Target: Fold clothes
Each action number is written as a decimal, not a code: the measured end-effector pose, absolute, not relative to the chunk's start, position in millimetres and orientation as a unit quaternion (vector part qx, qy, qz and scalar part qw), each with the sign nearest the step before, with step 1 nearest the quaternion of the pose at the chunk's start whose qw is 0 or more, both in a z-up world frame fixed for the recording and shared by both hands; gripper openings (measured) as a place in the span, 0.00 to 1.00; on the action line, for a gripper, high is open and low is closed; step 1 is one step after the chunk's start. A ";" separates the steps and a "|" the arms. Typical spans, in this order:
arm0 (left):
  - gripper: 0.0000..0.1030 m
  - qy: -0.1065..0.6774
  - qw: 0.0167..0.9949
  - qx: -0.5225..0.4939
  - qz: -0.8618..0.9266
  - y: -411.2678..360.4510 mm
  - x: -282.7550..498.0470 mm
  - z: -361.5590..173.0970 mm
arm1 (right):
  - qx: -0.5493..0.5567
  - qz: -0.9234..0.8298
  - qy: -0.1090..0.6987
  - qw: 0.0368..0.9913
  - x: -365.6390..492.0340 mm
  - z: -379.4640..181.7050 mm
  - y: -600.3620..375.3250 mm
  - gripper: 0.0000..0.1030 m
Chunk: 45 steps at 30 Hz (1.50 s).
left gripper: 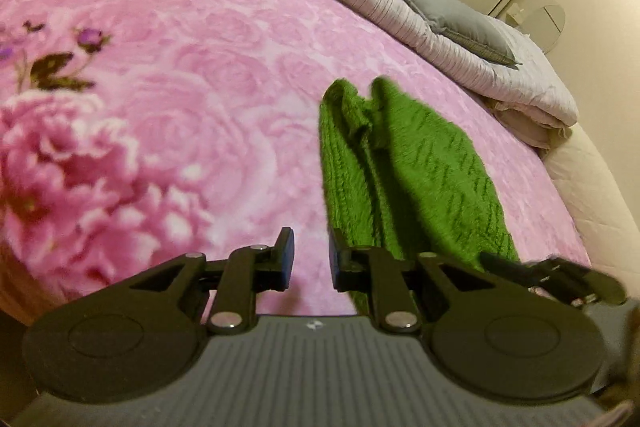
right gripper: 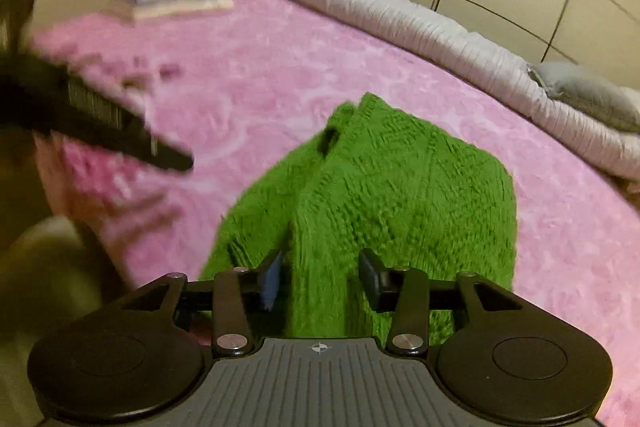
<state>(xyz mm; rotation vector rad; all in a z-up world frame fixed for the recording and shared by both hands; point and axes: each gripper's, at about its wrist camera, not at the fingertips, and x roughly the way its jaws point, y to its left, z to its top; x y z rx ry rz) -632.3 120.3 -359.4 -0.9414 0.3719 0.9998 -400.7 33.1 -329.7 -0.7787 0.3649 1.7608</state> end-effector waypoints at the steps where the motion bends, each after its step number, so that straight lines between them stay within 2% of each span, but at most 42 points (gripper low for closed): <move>1: 0.13 0.172 0.756 -0.436 0.457 119.6 -632.1 -360.5 | -0.313 0.750 0.170 0.557 -390.1 -322.1 31.4 0.47; 7: 0.13 0.206 0.753 -0.433 0.451 120.5 -617.0 -353.3 | -0.246 0.716 0.328 0.564 -294.7 -292.5 28.3 0.49; 11: 0.15 0.220 0.758 -0.428 0.440 125.5 -602.5 -342.4 | -0.222 0.720 0.398 0.523 -245.7 -283.8 31.2 0.49; 16: 0.18 0.229 0.772 -0.425 0.414 145.5 -578.6 -330.4 | -0.259 0.763 0.353 0.475 -231.0 -261.4 62.0 0.49; 21: 0.24 0.230 0.787 -0.405 0.405 187.4 -551.9 -318.1 | -0.280 0.793 0.336 0.423 -217.1 -258.1 146.8 0.49; 27: 0.25 0.241 0.788 -0.401 0.400 250.8 -524.7 -325.0 | -0.311 0.800 0.348 0.376 -207.1 -281.7 221.7 0.49; 35: 0.27 0.247 0.780 -0.428 0.383 288.7 -509.4 -359.9 | -0.322 0.806 0.375 0.326 -203.8 -323.5 270.3 0.49; 38: 0.26 0.248 0.782 -0.428 0.379 295.9 -507.3 -367.6 | -0.315 0.812 0.371 0.322 -208.9 -328.9 274.4 0.49; 42: 0.17 0.245 0.795 -0.418 0.367 293.7 -510.7 -365.6 | -0.320 0.812 0.363 0.327 -213.2 -327.8 273.1 0.49; 45: 0.16 0.244 0.797 -0.415 0.365 292.7 -510.6 -364.2 | -0.325 0.810 0.358 0.331 -216.7 -326.9 272.4 0.49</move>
